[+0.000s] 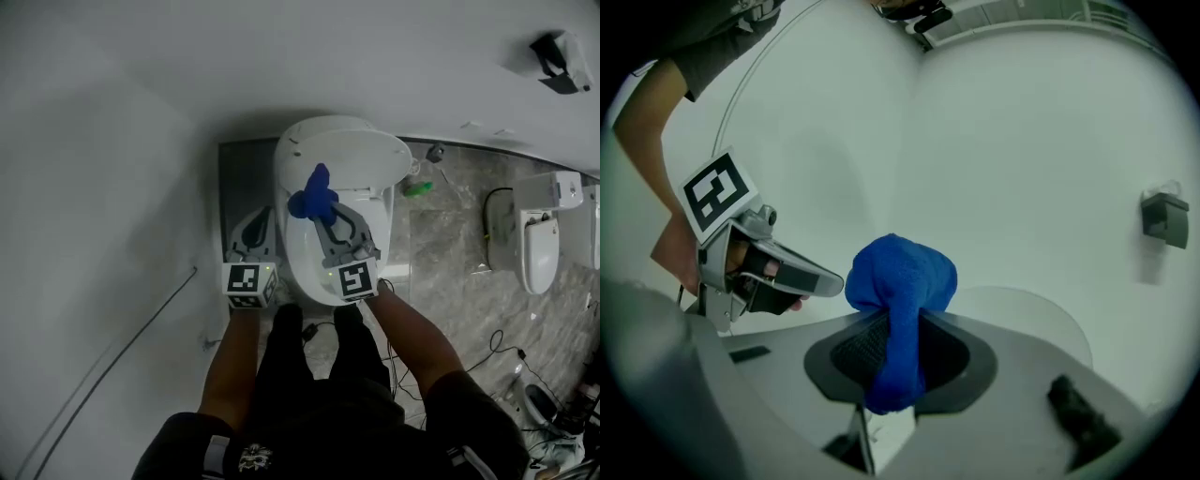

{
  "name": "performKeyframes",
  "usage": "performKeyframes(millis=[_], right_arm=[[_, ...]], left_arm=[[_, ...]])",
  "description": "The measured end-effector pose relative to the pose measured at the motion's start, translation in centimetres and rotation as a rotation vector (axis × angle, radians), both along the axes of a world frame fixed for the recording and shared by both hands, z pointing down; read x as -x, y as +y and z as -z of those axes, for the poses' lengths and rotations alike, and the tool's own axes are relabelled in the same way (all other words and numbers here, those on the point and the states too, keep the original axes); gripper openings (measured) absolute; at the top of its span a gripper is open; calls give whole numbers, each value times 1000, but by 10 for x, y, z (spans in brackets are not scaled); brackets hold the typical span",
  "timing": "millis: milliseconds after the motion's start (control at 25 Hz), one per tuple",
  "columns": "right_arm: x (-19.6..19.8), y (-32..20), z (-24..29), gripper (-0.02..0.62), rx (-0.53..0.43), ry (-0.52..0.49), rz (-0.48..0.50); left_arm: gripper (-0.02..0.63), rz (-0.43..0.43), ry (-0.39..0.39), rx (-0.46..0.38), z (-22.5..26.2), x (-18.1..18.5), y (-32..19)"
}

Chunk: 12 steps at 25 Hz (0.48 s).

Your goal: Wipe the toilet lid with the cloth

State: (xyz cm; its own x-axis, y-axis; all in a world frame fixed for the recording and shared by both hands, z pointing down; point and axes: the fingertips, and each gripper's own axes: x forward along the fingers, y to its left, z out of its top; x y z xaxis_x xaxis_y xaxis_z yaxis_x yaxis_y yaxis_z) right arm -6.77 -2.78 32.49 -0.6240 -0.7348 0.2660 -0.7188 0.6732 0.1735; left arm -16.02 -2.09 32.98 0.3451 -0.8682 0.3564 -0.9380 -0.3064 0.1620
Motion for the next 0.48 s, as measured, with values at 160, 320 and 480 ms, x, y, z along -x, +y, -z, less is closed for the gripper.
performKeyframes(millis=[160,320,480], right_arm=[[14,-31,-19,78,-7,-3,-23],[18,-66,-35,78,-18,-17,-62],[13,-95,-48,78,-34,-22,-105]], left_arm=[[11,-14,-9,-17,-16,3,-26],[11,-24,-16,-32,-25,-2,-50],[12,-23,-16,-45,-36,-6,-68]])
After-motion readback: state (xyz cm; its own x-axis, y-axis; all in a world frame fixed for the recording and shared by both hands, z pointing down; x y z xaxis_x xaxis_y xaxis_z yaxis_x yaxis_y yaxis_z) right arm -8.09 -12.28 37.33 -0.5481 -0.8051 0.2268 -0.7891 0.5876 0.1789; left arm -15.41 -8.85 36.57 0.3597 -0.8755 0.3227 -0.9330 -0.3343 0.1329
